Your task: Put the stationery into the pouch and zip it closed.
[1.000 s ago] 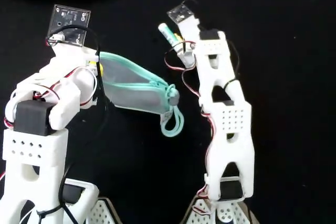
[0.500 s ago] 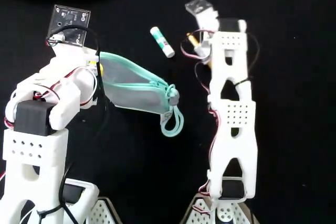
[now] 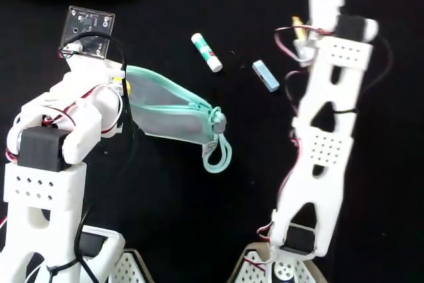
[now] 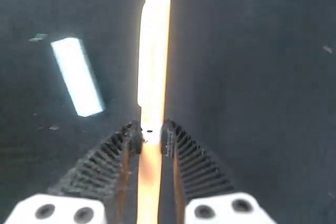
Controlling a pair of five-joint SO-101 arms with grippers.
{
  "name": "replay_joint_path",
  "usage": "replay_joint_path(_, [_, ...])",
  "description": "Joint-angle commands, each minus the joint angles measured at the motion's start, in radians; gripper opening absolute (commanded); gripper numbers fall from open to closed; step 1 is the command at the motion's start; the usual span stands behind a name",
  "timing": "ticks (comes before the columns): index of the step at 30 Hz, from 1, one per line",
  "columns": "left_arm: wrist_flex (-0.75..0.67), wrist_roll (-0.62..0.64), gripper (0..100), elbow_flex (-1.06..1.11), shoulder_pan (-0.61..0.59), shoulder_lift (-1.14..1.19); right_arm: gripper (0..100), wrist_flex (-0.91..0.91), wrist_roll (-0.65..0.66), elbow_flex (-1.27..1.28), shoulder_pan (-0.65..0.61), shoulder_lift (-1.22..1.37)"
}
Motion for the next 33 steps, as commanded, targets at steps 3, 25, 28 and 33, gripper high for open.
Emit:
replay_joint_path(3, [0.055,-0.005,3,0.024,-0.01,0.097,1.2,0.011,0.003,0.01,0.064,-0.203])
replay_joint_path(25, [0.055,0.011,3,0.031,-0.008,0.097,1.2,-0.397,-0.031,1.81,-0.054,-1.63])
replay_joint_path(28, [0.054,0.058,3,0.033,-0.008,0.101,1.2,-0.577,0.011,2.147,-0.011,-1.765])
replay_joint_path(33, [0.052,0.068,3,0.048,-0.008,0.101,1.2,-0.758,0.11,2.471,0.066,-1.854])
